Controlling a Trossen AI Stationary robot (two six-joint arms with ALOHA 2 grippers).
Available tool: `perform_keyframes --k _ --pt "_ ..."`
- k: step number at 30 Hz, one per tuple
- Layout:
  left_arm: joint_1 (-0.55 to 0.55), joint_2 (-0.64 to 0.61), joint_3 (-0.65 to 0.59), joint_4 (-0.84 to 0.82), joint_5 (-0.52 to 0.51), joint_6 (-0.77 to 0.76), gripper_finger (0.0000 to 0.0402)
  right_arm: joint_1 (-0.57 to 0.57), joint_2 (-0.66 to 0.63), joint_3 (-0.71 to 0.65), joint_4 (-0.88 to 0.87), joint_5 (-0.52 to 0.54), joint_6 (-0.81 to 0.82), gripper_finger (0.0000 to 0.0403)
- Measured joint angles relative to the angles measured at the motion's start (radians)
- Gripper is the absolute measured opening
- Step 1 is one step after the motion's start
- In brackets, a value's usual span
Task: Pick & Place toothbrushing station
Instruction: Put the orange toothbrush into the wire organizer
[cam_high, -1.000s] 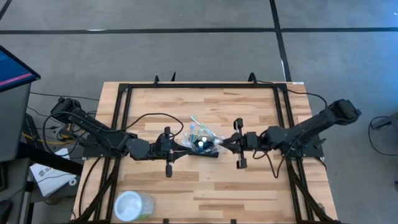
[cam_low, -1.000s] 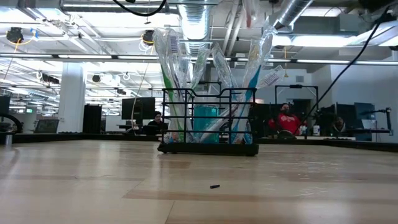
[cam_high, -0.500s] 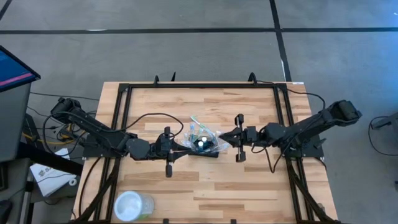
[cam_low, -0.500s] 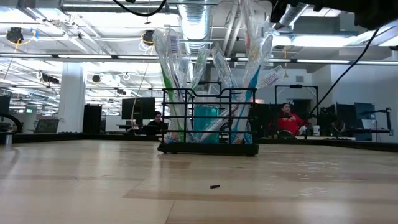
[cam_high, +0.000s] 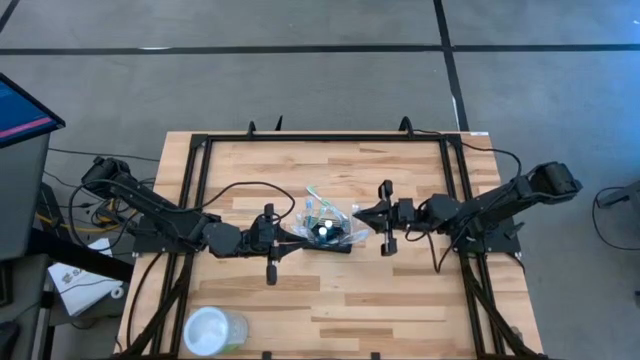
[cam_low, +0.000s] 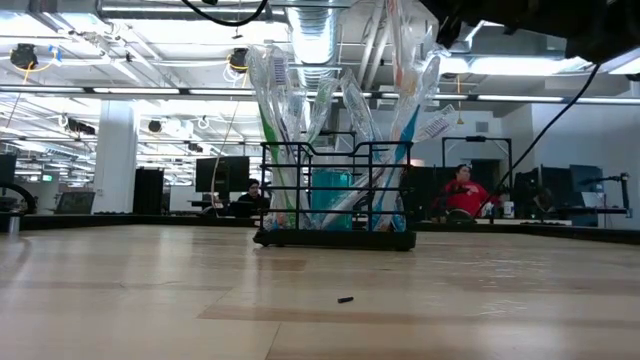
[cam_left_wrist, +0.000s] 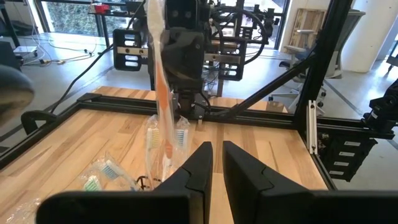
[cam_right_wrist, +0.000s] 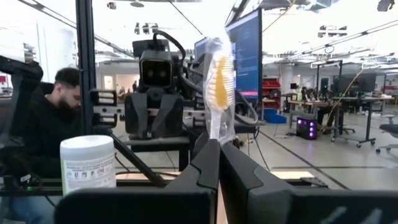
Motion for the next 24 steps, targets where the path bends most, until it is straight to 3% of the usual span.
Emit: perform_keyframes --k 14,24 --pt "0.000 0.000 0.000 0.000 0.000 0.000 0.0030 -0.002 0.011 0.000 -0.019 -0.002 -0.015 0.0000" --pt "0.000 0.000 0.000 0.000 0.000 0.000 0.0030 -0.016 0.250 0.000 0.225 -0.050 0.013 0.0000"
